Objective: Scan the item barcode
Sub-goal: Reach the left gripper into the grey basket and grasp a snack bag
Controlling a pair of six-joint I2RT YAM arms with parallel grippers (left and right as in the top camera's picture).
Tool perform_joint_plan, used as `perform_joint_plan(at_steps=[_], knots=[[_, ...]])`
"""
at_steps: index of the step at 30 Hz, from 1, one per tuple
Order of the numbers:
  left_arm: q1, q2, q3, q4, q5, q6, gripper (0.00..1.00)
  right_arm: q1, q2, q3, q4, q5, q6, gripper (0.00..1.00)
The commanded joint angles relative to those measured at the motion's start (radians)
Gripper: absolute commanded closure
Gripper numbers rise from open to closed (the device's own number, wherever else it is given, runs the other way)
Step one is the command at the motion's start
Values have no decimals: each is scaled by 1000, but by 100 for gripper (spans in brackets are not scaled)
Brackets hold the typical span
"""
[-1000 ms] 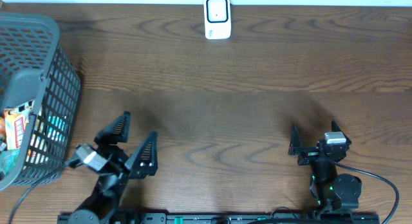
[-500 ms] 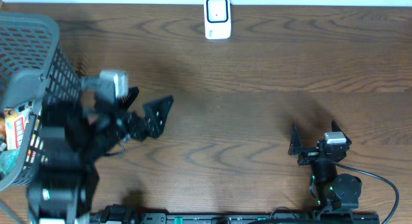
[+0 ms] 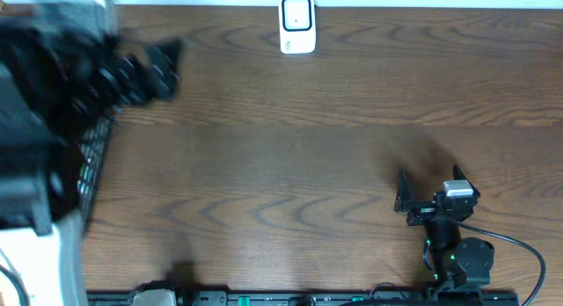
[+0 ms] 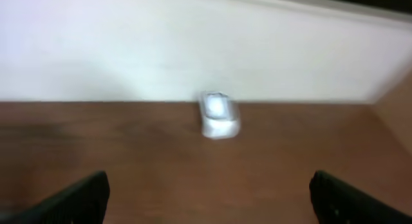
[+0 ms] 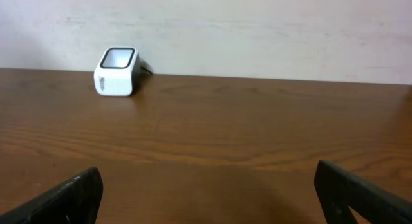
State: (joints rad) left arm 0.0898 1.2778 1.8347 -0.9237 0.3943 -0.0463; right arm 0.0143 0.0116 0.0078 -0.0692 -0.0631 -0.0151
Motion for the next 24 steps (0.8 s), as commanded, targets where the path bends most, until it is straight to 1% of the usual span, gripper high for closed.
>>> perform_joint_plan(at_steps=[1, 3, 5, 8, 11, 13, 19, 24], knots=[[126, 193, 251, -147, -154, 27, 2, -2, -6, -2, -2, 4, -1, 1], [203, 280, 351, -207, -190, 19, 2, -2, -6, -2, -2, 4, -1, 1], [275, 330, 373, -216, -236, -2, 2, -2, -6, -2, -2, 4, -1, 1], [348, 370, 358, -226, -301, 9, 3, -2, -6, -2, -2, 4, -1, 1], [406, 393, 334, -227, -439, 9, 2, -2, -6, -2, -2, 4, -1, 1], [441, 404, 324, -227, -504, 8, 2, -2, -6, -2, -2, 4, -1, 1], [547, 443, 312, -234, -538, 11, 2, -2, -6, -2, -2, 4, -1, 1], [587, 466, 224, -242, -650, 13, 2, -2, -6, -2, -2, 4, -1, 1]])
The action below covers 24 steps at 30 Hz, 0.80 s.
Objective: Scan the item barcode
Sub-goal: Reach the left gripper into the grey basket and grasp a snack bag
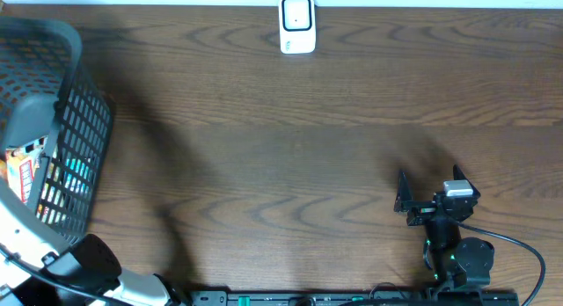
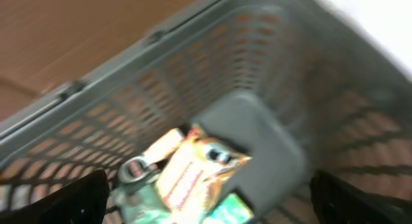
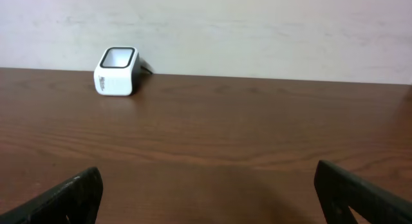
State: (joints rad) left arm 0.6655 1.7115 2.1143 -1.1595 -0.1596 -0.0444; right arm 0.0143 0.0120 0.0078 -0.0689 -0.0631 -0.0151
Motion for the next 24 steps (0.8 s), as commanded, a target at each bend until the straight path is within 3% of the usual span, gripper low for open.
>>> perform_joint_plan(at_steps=[1, 6, 13, 16, 20, 24], knots=[[14, 33, -95, -3, -124, 27, 2, -2, -6, -2, -3, 4, -1, 1], [15, 33, -295, 61, -142, 164, 2, -2, -6, -2, -3, 4, -1, 1], [15, 34, -526, 214, -141, 201, 3, -2, -6, -2, -3, 4, -1, 1], [15, 34, -598, 274, -134, 272, 2, -2, -6, -2, -3, 4, -1, 1], [15, 34, -670, 337, -29, 329, 3, -2, -6, -2, -3, 4, 0, 1], [17, 36, -724, 409, -16, 328, 3, -2, -6, -2, -3, 4, -1, 1]])
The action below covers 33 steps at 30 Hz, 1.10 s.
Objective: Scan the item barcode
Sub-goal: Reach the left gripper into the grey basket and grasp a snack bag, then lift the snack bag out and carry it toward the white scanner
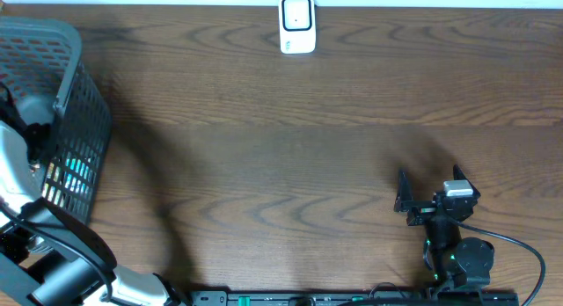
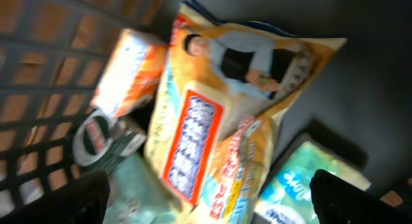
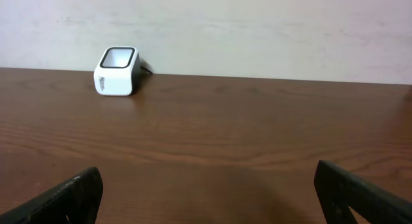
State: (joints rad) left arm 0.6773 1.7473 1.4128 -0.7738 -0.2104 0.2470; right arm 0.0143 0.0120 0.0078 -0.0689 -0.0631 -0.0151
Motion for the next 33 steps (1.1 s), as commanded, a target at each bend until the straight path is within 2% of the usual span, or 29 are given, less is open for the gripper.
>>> perform_joint_plan(at_steps=[1, 21, 33], knots=[[6, 5, -29, 34, 35, 37, 2, -2, -6, -2, -3, 4, -1, 1], [45, 163, -33, 80, 94, 37, 0, -2, -6, -2, -3, 4, 0, 1], [46, 225, -33, 105, 15, 29, 21, -2, -6, -2, -3, 4, -1, 1]])
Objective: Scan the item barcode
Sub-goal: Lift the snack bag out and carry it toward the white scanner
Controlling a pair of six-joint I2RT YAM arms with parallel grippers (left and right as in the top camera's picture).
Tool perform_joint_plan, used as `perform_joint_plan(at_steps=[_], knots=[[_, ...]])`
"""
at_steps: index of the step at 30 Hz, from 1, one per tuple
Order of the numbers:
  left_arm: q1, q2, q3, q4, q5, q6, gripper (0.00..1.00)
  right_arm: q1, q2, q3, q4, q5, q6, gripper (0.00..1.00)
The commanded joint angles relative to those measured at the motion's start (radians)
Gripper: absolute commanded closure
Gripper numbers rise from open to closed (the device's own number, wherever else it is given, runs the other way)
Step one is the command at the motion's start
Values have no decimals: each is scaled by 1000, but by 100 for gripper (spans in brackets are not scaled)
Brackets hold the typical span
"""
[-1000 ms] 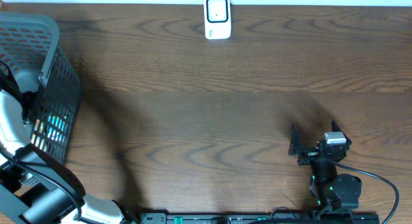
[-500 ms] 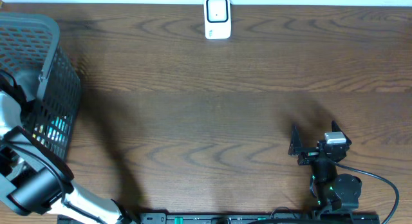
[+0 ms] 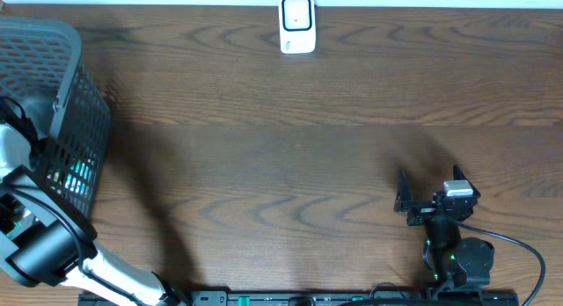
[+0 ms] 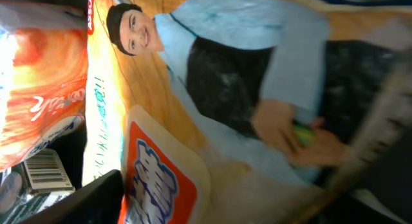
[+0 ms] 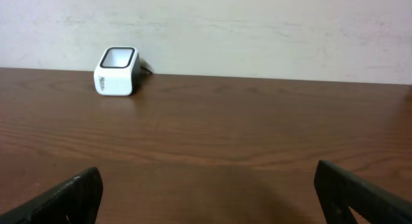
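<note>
A yellow-orange snack bag [image 4: 212, 89], printed with a person in light blue, fills the left wrist view. My left gripper [image 4: 212, 208] is open right over it, one dark finger [image 4: 90, 201] at the bag's left edge, the other blurred at the right. From overhead the left arm [image 3: 16, 152] reaches down into the grey mesh basket [image 3: 84, 121], hiding the gripper itself. The white barcode scanner [image 3: 297, 25] stands at the table's far edge, also in the right wrist view [image 5: 116, 71]. My right gripper [image 3: 406, 199] rests open and empty near the front right.
Beside the bag in the basket lie an orange packet [image 4: 32, 89] and a dark item with a barcode label [image 4: 48, 176]. A wall [image 5: 257, 31] runs behind the scanner. Brown tabletop [image 3: 281, 165] stretches between basket, scanner and right arm.
My left gripper has come much closer to the yellow-orange bag, which now fills its view. It remains open. The right arm has not moved.
The left arm was first up by the basket's far side, its camera facing the scanner. Then it looked down into the basket from above the rim. Then it was inside over the bag, and now it is right against the bag. The right arm stayed still.
</note>
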State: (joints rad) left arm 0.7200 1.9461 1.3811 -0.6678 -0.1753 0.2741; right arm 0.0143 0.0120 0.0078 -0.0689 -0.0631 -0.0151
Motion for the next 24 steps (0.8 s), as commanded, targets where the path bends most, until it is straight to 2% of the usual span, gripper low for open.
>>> perform_joint_plan(at_steps=[1, 2, 8, 9, 15, 24], knots=[[3, 26, -1, 2, -20, 2, 27, -2, -6, -2, -3, 4, -1, 1], [3, 26, -1, 5, -20, 2, 33, -2, -6, -2, -3, 4, 0, 1], [3, 16, 14, 7, -19, -78, 88, -2, -6, -2, -3, 4, -1, 1], [3, 11, 19, 5, -19, -98, 92, -2, -6, -2, -3, 4, -1, 1], [3, -89, 41, 0, -6, -247, 92, -2, -6, -2, -3, 4, -1, 1], [3, -415, 42, 100, 229, -365, 92, -2, -6, -2, -3, 4, -1, 1]])
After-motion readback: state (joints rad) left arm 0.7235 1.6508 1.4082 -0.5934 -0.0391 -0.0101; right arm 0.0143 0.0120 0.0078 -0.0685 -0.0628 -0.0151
